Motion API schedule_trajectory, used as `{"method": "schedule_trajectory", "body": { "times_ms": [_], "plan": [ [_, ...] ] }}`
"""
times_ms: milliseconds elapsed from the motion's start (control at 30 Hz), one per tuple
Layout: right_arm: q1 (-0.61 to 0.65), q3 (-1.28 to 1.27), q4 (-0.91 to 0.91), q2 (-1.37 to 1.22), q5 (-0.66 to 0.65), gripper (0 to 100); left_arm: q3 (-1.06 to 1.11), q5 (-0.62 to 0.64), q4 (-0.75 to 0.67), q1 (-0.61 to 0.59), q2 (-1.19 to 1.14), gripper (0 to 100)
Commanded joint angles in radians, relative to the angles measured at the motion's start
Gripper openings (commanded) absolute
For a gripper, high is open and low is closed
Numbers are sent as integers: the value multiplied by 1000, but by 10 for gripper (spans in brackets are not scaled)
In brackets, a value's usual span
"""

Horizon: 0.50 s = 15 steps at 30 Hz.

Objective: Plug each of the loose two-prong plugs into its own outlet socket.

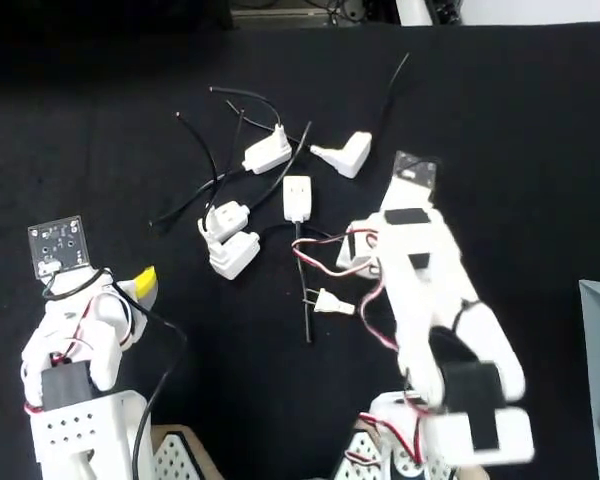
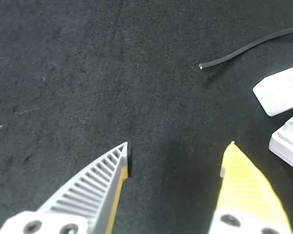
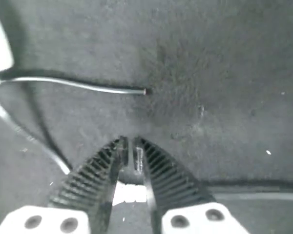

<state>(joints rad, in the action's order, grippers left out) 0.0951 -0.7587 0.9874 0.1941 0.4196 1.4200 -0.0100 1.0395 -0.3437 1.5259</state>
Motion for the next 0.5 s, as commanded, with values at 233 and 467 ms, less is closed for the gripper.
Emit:
{"method": "schedule_trajectory", "body": {
  "times_ms": [233,467],
  "plan": [
    [2,1,276,211,-6,265,-5,-6,-6,-8,6,300],
    [-153,-51,285,173,-52,234,-5,-6,-6,-8,6,300]
  ]
}}
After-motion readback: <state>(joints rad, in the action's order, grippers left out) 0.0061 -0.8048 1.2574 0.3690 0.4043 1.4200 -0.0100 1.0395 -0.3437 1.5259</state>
